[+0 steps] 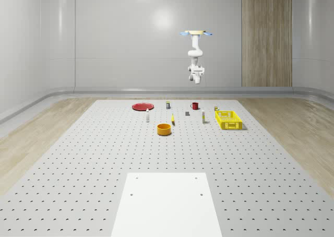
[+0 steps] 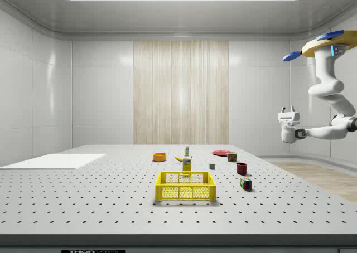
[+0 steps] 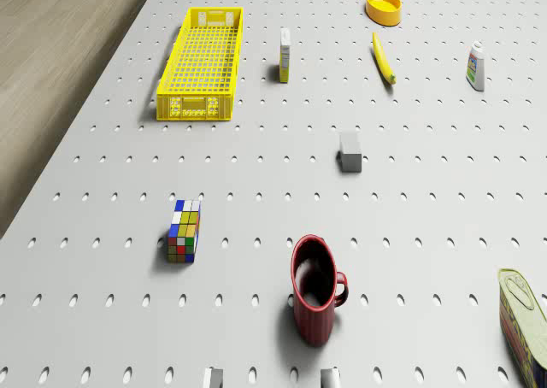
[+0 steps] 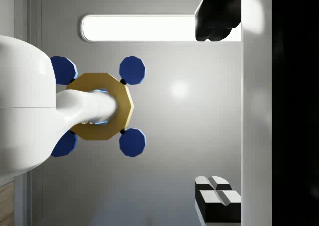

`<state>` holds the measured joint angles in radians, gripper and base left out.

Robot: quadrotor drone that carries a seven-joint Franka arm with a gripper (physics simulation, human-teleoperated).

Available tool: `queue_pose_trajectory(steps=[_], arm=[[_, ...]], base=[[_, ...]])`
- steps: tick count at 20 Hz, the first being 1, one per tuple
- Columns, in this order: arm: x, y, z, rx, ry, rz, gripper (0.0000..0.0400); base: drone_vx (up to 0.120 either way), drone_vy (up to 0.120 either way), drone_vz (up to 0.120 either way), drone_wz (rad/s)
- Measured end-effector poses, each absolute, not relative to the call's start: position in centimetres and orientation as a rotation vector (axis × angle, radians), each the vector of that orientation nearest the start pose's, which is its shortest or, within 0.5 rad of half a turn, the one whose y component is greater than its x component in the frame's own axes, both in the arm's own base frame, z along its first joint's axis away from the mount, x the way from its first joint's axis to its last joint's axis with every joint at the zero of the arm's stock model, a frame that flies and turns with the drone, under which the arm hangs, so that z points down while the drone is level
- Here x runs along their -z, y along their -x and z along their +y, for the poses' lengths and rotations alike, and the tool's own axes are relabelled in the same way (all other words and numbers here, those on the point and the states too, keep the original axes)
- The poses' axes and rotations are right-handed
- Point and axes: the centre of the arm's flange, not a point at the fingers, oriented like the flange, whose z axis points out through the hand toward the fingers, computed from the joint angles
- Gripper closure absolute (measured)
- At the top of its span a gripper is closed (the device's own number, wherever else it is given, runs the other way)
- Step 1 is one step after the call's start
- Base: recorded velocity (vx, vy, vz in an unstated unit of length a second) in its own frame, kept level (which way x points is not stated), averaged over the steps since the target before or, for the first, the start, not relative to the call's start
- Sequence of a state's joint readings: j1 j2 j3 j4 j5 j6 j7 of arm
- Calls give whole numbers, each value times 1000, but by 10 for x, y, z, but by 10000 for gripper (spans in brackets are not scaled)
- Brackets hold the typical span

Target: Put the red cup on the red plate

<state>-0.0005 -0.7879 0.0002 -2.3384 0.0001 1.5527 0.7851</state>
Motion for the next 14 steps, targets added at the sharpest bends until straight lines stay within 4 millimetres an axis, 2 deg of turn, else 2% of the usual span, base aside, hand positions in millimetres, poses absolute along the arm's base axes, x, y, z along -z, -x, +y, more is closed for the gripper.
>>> queue_pose_trajectory(steps=[4,7,11,14], arm=[[-627,-301,0,8,2901,1201,0],[-647,-301,0,11,2900,1201,0],[-669,-303,0,16,2899,1201,0],[-679,-304,0,19,2898,1200,0]], base=[[0,-100,0,0],[0,-40,0,0],[0,-120,0,0],[107,-120,0,0]])
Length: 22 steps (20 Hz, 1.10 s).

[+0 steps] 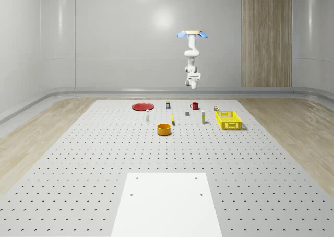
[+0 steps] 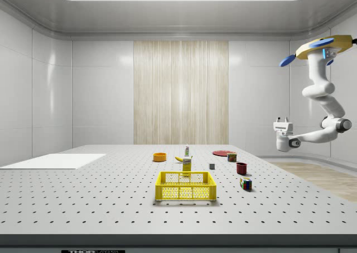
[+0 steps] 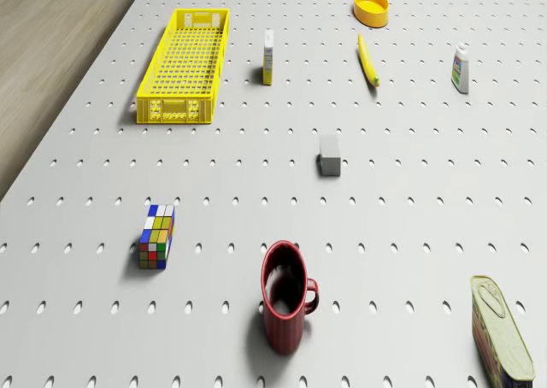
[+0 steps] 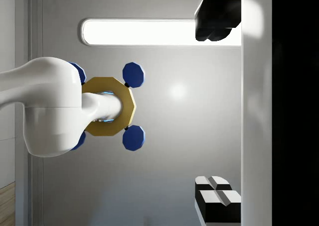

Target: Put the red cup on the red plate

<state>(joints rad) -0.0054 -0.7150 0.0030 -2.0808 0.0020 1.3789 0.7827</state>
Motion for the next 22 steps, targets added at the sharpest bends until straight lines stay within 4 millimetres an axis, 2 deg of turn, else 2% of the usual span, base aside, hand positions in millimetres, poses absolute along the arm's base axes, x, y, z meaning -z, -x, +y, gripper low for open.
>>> queue_pose_trajectory(steps=[3,5,22], arm=[[-685,-304,0,23,2897,1200,0],[-687,-304,0,25,2896,1200,0],[-691,-303,0,44,2893,1198,0]], base=[[107,-93,0,0],[20,0,0,0],[120,0,0,0]])
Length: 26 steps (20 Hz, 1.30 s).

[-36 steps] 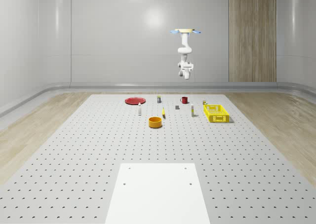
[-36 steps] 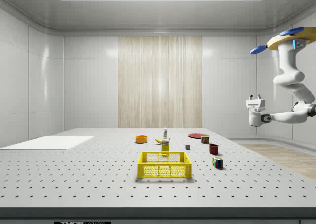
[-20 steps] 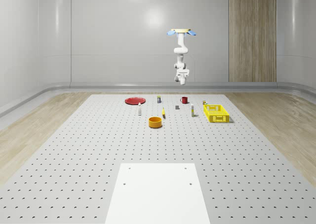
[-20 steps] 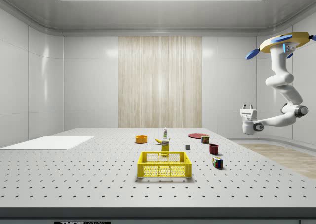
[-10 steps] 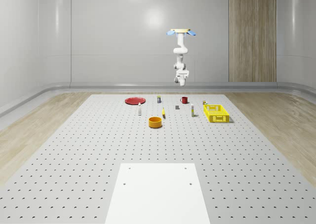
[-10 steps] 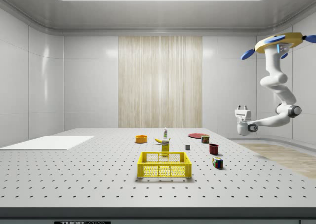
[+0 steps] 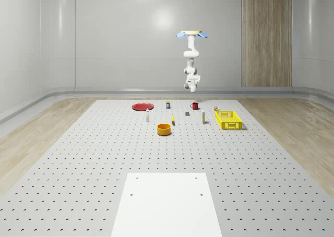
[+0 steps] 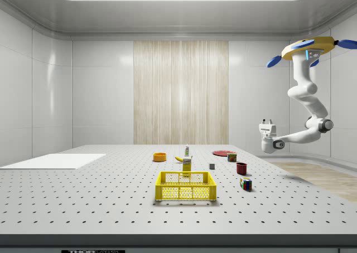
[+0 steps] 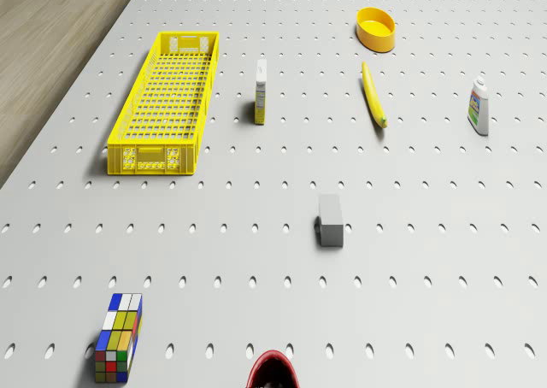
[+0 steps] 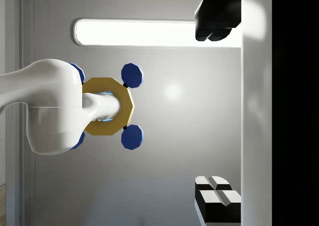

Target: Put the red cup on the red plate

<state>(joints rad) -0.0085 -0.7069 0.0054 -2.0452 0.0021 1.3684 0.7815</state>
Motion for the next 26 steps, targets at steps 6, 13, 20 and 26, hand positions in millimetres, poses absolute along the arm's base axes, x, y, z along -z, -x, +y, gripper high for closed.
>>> queue_pose_trajectory(steps=[6,13,20,26], arm=[[-691,-303,0,53,2894,1199,0],[-691,-302,1,67,2900,1201,0],[-691,-302,5,95,2925,1212,0],[-690,-301,13,155,2992,1241,0]], base=[[120,0,0,0],[120,0,0,0],[120,0,0,0],[120,0,0,0]])
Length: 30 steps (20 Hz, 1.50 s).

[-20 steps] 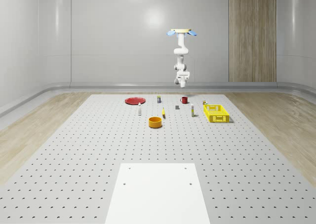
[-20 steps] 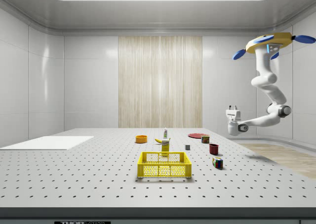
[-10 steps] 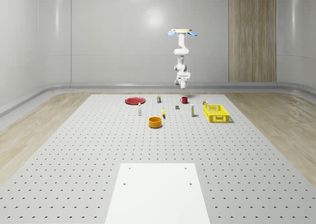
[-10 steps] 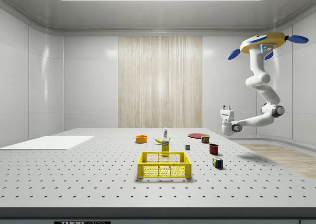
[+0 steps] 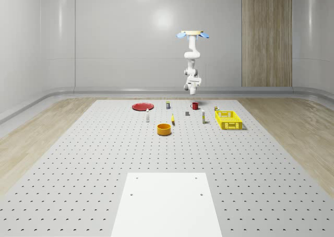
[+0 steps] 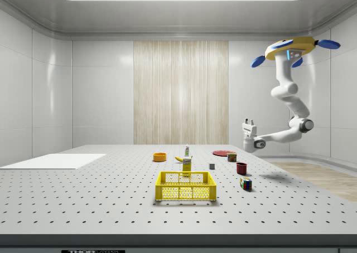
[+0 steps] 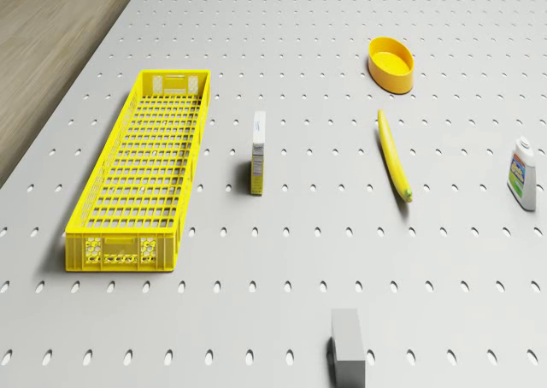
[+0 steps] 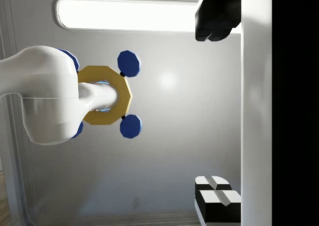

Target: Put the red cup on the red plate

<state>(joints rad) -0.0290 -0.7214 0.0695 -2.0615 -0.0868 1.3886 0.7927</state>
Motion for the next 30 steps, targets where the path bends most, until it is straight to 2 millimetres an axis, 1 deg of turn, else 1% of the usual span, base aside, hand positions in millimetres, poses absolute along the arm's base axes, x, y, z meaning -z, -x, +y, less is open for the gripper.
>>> queue_pose_trajectory(steps=[3,6,8,10,11,13,14,15,16,17,18,19,20,21,22,23,26,30], arm=[[-689,-301,21,217,3061,1270,0],[-685,-301,35,322,3172,1317,0],[-679,-301,47,434,3278,1363,0],[-669,-301,63,598,3416,1422,0],[-661,-302,71,708,3496,1457,0],[-639,-302,87,1005,3668,1533,0],[-625,-303,93,1201,3752,1571,0],[-609,-303,97,1435,3824,1606,0],[-591,-304,99,1710,3876,1633,0],[-574,-304,97,2026,3895,1647,0],[-558,-305,93,2380,3869,1645,0],[-544,-305,86,2762,3789,1620,0],[-531,-306,78,3159,3648,1571,0],[-521,-306,69,3553,3447,1495,0],[-513,-306,61,3925,3195,1397,0],[-507,-307,52,-778,-530,-234,0],[-497,-307,32,-785,-313,-141,0],[-493,-307,16,-786,-153,-71,0]], base=[[120,0,-27,0],[0,0,-120,0],[0,0,-120,0],[0,0,-120,0],[0,0,-120,0],[0,0,-120,0],[0,0,-120,0],[0,0,-120,0],[0,0,-120,0],[0,0,-120,0],[0,0,-120,0],[0,0,-120,0],[0,0,-120,0],[0,0,-120,0],[0,0,-120,0],[0,0,-120,0],[0,0,-120,0],[0,0,-120,0]])
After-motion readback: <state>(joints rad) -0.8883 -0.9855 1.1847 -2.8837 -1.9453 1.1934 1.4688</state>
